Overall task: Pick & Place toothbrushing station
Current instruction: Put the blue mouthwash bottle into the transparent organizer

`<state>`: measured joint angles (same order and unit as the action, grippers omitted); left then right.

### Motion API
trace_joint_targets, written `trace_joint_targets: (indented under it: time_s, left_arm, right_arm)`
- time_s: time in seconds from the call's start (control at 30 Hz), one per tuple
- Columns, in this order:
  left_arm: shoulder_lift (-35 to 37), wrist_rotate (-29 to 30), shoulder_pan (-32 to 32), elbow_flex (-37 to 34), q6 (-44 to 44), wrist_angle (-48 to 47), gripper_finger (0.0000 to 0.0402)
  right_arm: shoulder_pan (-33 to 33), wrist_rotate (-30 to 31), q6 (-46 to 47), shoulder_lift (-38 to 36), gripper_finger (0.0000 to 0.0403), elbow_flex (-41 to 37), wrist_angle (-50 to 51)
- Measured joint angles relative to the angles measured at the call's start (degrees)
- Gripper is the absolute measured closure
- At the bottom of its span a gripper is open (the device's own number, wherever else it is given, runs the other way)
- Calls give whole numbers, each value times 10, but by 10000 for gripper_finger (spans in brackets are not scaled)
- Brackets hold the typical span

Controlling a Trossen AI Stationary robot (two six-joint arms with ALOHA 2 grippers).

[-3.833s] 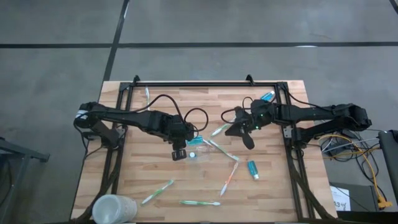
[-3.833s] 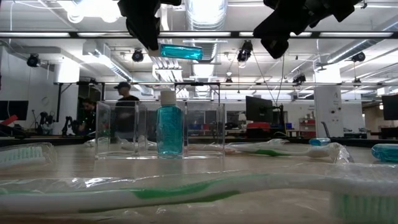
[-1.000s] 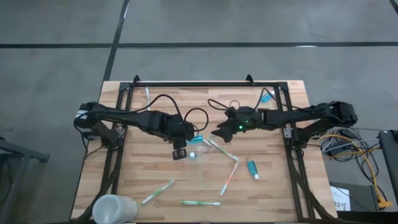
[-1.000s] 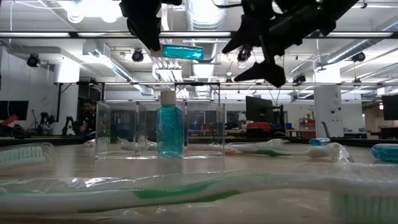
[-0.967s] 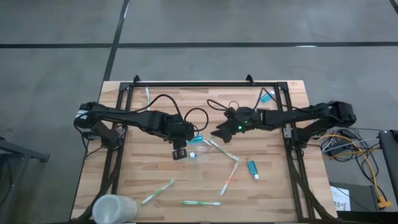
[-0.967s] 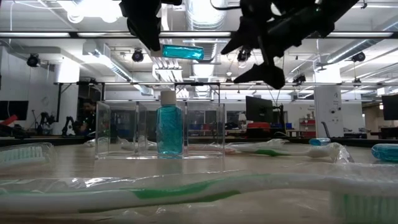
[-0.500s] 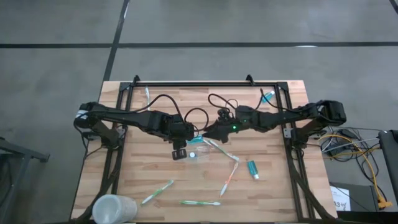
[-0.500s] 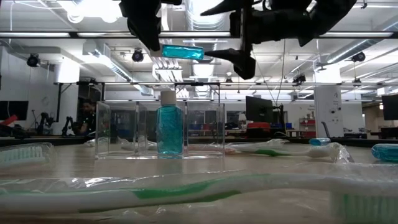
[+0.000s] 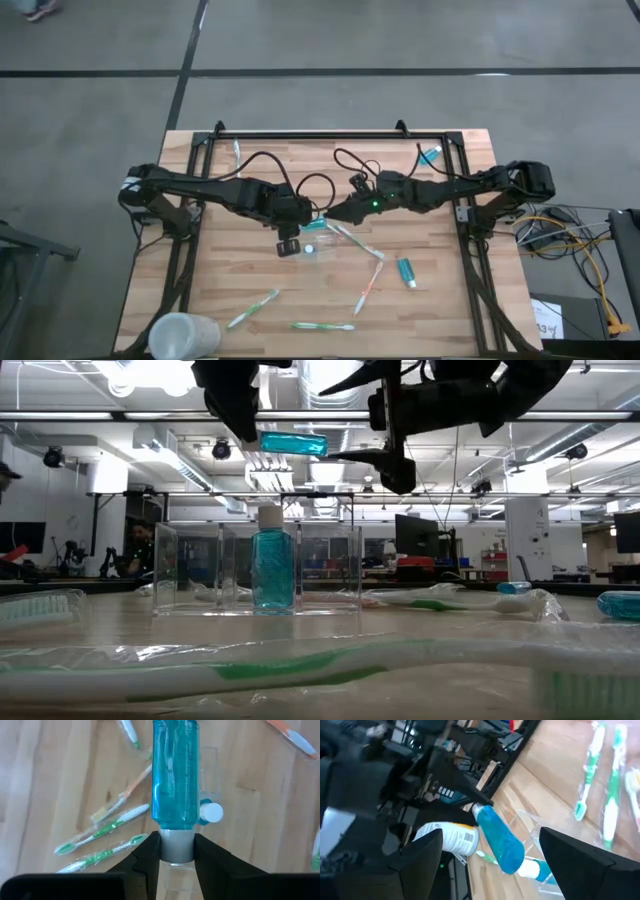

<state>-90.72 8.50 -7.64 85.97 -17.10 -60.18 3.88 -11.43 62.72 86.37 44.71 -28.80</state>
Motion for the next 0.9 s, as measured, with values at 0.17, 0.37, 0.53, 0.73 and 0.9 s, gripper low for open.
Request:
trace_joint_targets:
  time_s: [0.17, 0.37, 0.53, 0.73, 0.9]
  left_arm:
    - [0, 21, 0, 0, -8, 0, 296]
    - [1, 21, 0, 0, -7, 0, 296]
    - [1, 21, 0, 0, -7, 0, 296]
    - [1, 21, 0, 0, -7, 0, 296]
    - [1, 21, 0, 0, -7, 0, 296]
  right_arm:
    - [0, 11, 36, 16, 76, 0, 3]
    - [0, 11, 55, 36, 77, 0, 0]
    - [0, 11, 50, 38, 77, 0, -2]
    - [0, 10, 46, 37, 77, 0, -7]
    - [0, 6, 47, 37, 83, 0, -8]
